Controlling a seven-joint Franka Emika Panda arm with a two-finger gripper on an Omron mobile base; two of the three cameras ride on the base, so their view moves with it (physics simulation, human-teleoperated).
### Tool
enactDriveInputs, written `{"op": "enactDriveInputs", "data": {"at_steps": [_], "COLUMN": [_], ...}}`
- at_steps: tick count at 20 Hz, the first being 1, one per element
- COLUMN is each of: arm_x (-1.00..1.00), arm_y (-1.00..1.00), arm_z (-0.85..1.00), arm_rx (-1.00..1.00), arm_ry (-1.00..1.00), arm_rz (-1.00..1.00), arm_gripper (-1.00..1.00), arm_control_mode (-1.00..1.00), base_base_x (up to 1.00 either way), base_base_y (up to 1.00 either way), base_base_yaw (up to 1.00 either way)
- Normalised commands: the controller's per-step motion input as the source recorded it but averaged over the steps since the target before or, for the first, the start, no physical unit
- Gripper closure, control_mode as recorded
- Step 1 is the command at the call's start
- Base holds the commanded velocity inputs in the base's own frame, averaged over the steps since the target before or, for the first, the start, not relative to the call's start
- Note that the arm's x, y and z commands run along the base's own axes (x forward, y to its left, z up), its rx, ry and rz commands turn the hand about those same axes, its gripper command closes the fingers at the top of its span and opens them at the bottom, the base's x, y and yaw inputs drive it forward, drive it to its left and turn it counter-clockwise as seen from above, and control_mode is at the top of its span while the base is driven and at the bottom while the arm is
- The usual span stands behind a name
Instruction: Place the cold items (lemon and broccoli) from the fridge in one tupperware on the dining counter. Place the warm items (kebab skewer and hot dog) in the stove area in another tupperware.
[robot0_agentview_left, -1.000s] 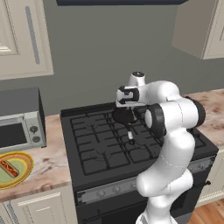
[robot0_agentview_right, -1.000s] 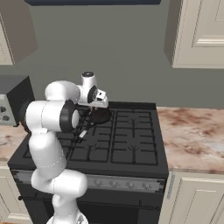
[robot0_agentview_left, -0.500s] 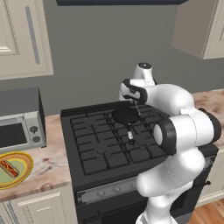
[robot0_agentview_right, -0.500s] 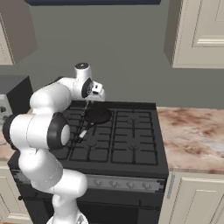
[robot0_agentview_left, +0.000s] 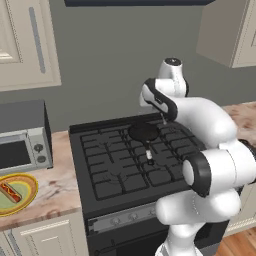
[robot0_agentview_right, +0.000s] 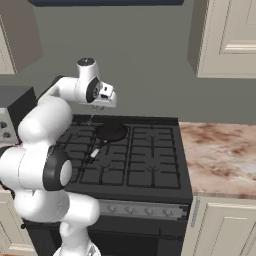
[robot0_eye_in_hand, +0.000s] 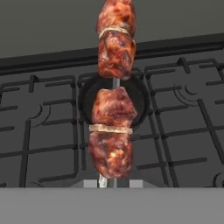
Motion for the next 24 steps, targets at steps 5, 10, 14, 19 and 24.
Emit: {"op": "enactDriveInputs", "data": {"at_steps": [5,10,14,19,24], "arm_x": [-0.33,0.0,0.0,0.0,0.0], "arm_y": [0.04,0.0,0.0,0.0,0.0], "arm_z": [0.16,0.0,0.0,0.0,0.0], "arm_rx": [0.0,0.0,0.0,0.0,0.0], "arm_ry": [-0.02,0.0,0.0,0.0,0.0], "arm_rz": [-0.07,0.0,0.0,0.0,0.0], "arm_gripper": [1.0,1.0,1.0,1.0,1.0], "arm_control_mode": [1.0,1.0,1.0,1.0,1.0], "base_base_x": [-0.26,-0.76,-0.62,-0.55,-0.58], "base_base_y": [0.07,0.31,0.74,0.7,0.49], "base_base_yaw": [-0.03,0.0,-0.2,-0.54,-0.83]}}
